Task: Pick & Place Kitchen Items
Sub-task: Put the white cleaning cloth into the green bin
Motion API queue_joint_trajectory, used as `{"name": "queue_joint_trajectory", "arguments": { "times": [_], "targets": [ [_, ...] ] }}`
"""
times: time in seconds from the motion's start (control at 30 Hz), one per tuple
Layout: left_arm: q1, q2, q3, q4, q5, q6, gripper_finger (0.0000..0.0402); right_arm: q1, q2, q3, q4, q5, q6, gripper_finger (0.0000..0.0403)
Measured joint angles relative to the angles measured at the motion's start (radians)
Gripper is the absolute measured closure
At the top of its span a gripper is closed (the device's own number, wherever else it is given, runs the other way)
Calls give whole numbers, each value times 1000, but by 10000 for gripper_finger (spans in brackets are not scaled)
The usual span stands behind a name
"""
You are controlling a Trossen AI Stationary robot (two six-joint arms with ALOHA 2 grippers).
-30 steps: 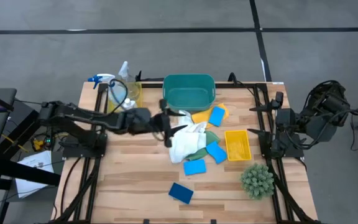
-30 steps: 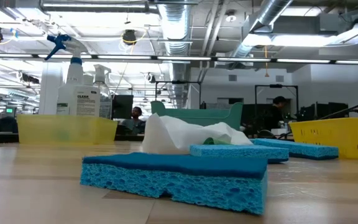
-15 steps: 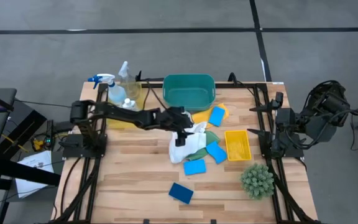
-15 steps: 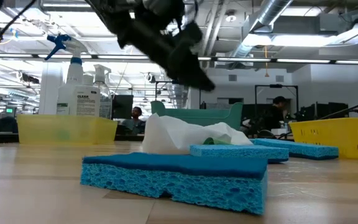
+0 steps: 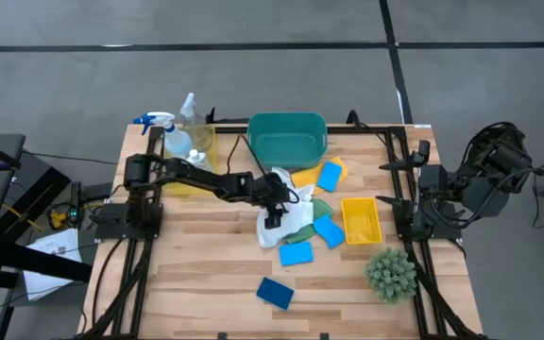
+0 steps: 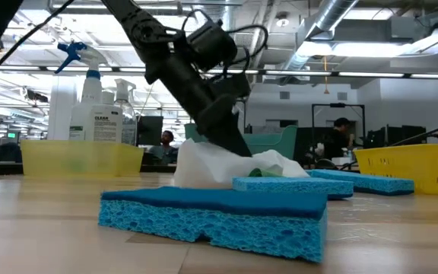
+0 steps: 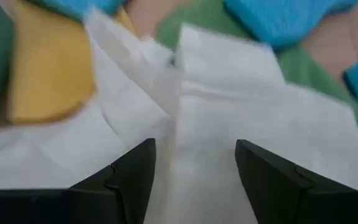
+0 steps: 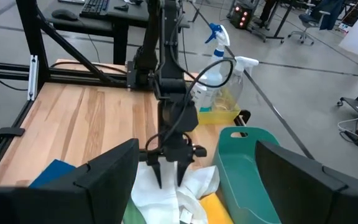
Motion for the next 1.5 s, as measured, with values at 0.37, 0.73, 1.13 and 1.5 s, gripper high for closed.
{"name": "queue_joint_trajectory", "arguments": {
  "times": [0.37, 0.73, 1.13, 1.5],
  "targets": [
    [-2, 73, 3, 8, 1, -1, 208, 0, 0, 0, 0, 0, 0, 91],
    [0, 70, 2, -2, 6, -1, 352, 0, 0, 0, 2, 0, 0, 91],
    [-16, 1, -5, -14, -4, -2, 395, 0, 0, 0, 8, -7, 8, 91],
    [-30, -239, -1, -22, -11, 67, 398, 0, 1, 0, 2, -15, 8, 91]
  ]
}}
